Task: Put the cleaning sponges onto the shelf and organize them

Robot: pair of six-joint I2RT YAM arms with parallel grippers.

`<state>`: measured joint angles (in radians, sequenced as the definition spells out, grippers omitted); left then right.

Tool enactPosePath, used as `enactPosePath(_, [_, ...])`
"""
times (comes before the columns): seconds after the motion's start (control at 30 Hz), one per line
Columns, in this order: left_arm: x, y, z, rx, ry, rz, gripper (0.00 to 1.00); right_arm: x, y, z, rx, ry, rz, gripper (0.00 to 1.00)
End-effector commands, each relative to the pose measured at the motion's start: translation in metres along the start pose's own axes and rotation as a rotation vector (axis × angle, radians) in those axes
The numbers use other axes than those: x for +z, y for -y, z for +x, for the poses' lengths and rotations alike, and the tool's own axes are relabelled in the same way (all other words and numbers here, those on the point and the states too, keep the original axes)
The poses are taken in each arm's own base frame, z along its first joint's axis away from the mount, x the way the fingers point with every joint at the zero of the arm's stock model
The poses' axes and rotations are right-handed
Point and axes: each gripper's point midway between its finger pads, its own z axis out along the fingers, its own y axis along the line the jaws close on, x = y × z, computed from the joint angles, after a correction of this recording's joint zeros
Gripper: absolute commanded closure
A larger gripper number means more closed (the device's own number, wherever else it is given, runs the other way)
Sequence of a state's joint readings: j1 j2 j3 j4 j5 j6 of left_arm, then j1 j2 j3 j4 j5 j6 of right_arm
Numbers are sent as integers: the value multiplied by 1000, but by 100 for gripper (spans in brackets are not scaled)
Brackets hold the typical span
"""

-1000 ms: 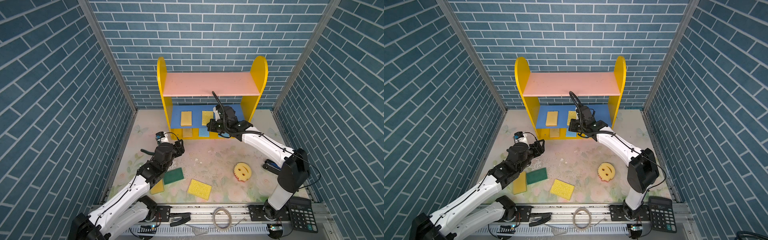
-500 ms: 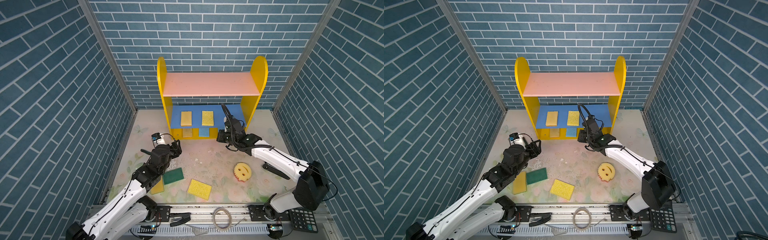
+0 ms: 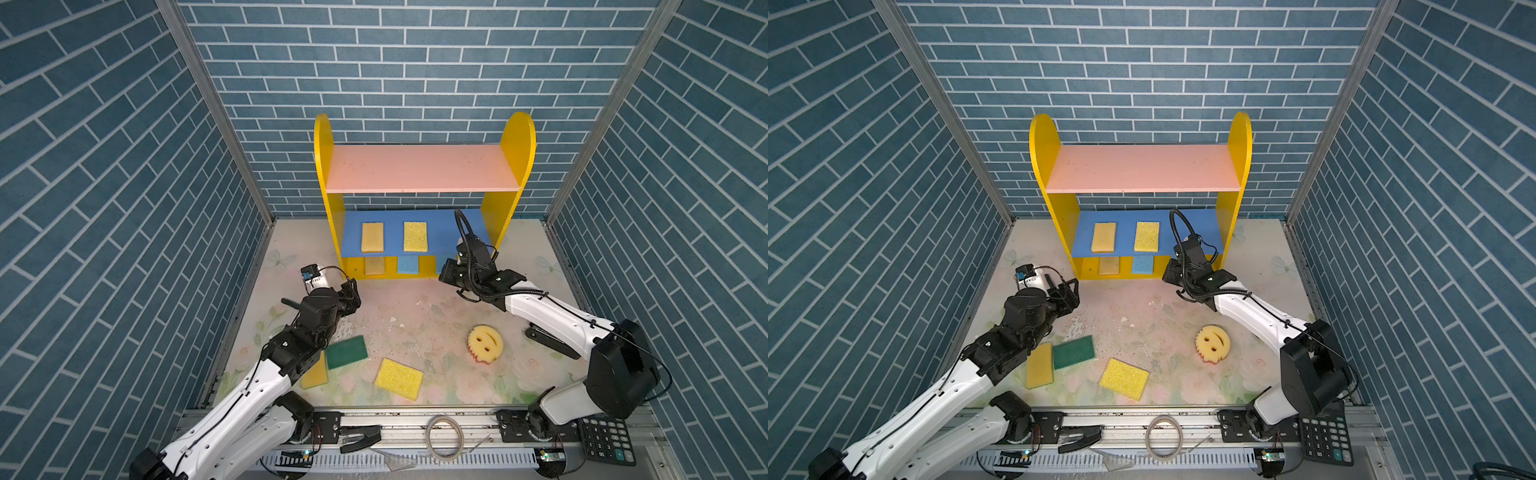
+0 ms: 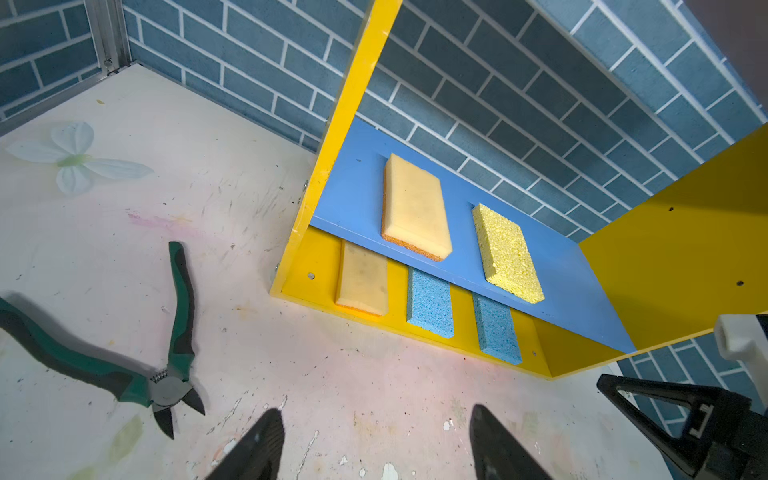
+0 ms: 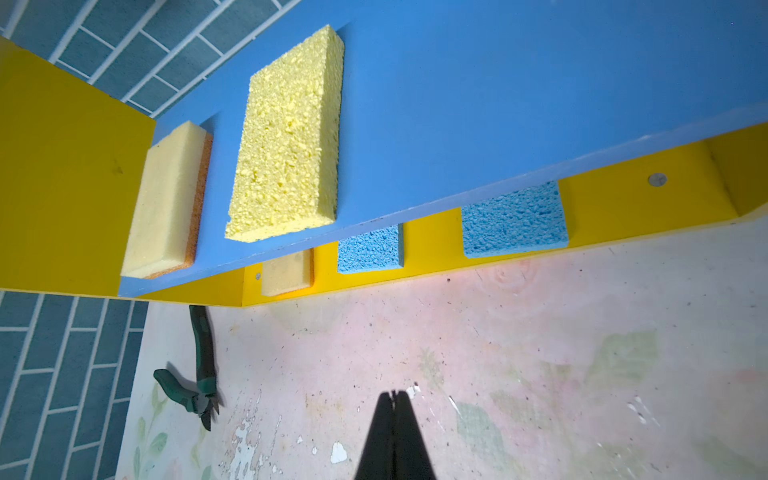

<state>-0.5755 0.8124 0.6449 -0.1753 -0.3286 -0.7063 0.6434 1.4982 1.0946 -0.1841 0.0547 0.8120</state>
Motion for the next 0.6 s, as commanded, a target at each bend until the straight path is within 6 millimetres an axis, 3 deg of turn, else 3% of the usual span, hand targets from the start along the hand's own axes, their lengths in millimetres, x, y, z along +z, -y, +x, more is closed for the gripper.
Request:
enactPosePath(0.0, [-1, 6, -8, 23, -1, 2, 28, 4, -10, -5, 61, 4, -46, 100])
enactPosePath(0.17, [0, -4, -4, -1, 1, -23, 27, 16, -11, -7, 87, -24, -54, 100])
enactPosePath(0.3, [-1, -2, -8, -11, 8, -12, 27, 13, -19, -17, 90, 2, -76, 100])
enactPosePath(0.43, [2, -1, -6, -17, -2, -11, 27, 16, -9, -24, 108, 28, -58, 100])
enactPosePath(0.57, [6, -3, -2, -46, 9, -5, 26, 21, -12, -32, 123, 70, -97, 100])
